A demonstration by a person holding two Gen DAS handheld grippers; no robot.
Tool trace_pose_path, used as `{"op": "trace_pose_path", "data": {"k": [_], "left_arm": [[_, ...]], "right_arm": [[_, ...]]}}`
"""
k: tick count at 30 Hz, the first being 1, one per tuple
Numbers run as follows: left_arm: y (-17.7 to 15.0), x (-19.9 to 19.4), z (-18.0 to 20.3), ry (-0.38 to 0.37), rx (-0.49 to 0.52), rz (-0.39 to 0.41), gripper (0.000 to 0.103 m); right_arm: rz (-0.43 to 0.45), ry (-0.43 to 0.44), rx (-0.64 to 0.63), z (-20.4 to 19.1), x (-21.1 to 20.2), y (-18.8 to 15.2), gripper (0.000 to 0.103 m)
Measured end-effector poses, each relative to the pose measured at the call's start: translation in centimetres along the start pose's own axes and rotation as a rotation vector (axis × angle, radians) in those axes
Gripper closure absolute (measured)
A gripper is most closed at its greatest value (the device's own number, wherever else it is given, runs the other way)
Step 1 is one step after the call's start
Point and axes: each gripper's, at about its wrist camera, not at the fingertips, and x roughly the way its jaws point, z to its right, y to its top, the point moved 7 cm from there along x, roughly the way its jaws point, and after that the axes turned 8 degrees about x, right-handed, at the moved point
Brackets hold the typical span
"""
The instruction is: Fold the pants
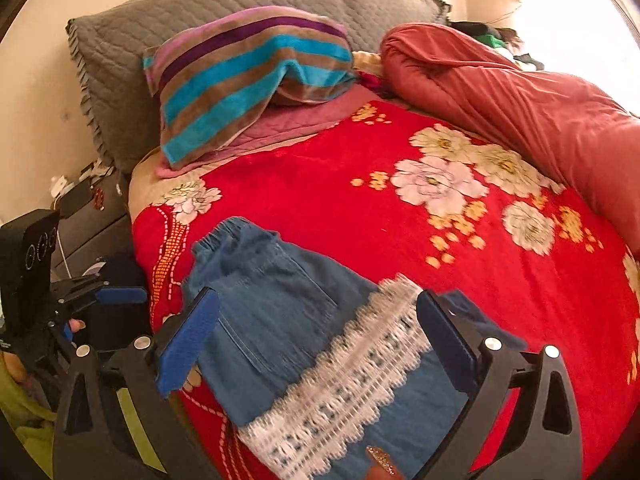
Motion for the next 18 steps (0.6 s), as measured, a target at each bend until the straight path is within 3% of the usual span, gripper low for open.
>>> {"op": "trace_pose_path", "data": {"k": [8, 13, 18], "left_arm": [[-0.5, 0.8, -2.6, -0.042, -0.103, -0.01, 0.01], [-0.8, 1.4, -2.7, -0.088, -0.114, -0.019, 0.01], [-1.0, 2.4, -2.2, -0.182, -0.165, -0.037, 0.01]], "right_arm": [[-0.067, 0.051, -0.064, -2.7, 3.9, 1.8, 0.005], [-0.122, 0.057, -0.116, -3.6, 6.8, 2.7, 0.005], [-0.182, 0.092, -0.166, -4.9, 9.7, 2.9, 0.005]]}}
